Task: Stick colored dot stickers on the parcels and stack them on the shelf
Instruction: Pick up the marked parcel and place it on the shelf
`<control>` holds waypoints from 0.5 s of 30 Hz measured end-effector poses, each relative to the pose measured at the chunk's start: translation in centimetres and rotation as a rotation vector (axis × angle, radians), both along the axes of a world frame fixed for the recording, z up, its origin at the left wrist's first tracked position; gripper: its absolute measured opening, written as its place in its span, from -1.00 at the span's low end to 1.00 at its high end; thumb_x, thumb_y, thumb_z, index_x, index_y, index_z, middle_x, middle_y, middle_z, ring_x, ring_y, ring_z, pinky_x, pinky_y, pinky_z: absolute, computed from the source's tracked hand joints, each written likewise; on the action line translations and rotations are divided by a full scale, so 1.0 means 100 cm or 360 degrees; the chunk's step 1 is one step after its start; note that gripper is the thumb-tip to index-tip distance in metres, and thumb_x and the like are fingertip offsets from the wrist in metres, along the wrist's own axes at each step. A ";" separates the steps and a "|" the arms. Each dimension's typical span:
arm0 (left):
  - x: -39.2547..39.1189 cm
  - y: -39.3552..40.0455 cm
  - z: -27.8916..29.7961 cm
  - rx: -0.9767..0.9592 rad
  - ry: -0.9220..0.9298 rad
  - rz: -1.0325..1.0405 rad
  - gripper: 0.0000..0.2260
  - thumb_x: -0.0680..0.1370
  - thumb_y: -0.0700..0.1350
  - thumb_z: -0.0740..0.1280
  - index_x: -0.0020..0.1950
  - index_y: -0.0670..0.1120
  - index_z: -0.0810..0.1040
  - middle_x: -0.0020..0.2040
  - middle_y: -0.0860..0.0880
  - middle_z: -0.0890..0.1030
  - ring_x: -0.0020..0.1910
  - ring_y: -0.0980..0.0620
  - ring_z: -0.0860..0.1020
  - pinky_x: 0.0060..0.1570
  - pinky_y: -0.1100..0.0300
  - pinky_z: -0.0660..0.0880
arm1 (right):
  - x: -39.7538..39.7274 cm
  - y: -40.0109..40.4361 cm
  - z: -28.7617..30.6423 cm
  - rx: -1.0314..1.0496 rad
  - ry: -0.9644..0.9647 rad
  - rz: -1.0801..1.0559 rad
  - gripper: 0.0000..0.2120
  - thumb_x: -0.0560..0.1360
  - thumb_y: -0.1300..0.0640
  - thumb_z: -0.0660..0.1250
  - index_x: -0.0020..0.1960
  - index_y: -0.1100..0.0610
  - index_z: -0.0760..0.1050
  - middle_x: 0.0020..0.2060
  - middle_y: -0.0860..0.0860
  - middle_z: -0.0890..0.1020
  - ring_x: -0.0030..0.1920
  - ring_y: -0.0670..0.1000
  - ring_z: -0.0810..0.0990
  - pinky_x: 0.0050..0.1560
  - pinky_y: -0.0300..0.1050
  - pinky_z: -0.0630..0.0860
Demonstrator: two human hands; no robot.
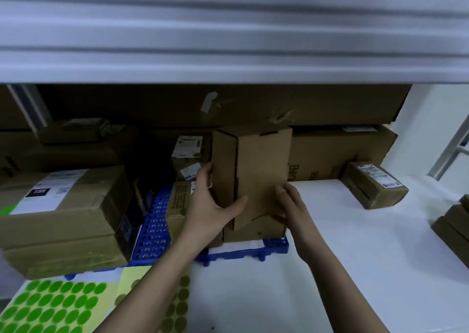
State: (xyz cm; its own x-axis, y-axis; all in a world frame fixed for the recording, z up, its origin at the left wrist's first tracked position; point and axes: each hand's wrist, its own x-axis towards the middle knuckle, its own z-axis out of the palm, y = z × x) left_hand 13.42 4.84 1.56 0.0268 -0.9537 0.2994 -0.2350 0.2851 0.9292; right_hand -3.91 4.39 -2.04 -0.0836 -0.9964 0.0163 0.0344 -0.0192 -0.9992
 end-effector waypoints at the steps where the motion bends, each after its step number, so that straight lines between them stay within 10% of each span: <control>1: 0.002 0.004 0.003 -0.0078 -0.0196 0.0033 -0.28 0.35 -0.06 0.53 0.37 0.14 0.19 0.07 0.39 0.34 0.08 0.32 0.41 -0.03 0.48 0.43 | 0.002 -0.001 0.003 0.0006 -0.0043 0.0011 -0.59 0.57 -0.17 0.13 0.38 -0.11 0.26 0.18 -0.17 0.44 0.10 -0.13 0.50 0.02 -0.24 0.48; 5: 0.013 0.011 0.009 -0.0333 -0.0769 0.0161 -0.23 0.35 0.14 0.49 0.44 0.20 0.14 0.27 0.23 0.37 0.13 0.27 0.35 0.03 0.31 0.34 | 0.008 -0.007 0.021 0.0003 -0.0193 0.0085 -0.55 0.52 -0.25 0.12 0.36 -0.12 0.33 0.21 -0.13 0.51 0.18 -0.02 0.53 0.16 -0.02 0.51; 15: 0.044 -0.017 -0.010 -0.1075 -0.1687 0.0239 -0.28 0.32 -0.06 0.49 0.42 0.01 0.25 0.38 -0.02 0.41 0.35 -0.06 0.36 0.38 0.02 0.23 | 0.006 -0.012 0.036 0.0266 -0.0981 0.0412 -0.34 0.42 -0.36 0.09 0.35 0.03 0.42 0.19 0.14 0.61 0.19 0.18 0.60 0.08 0.12 0.57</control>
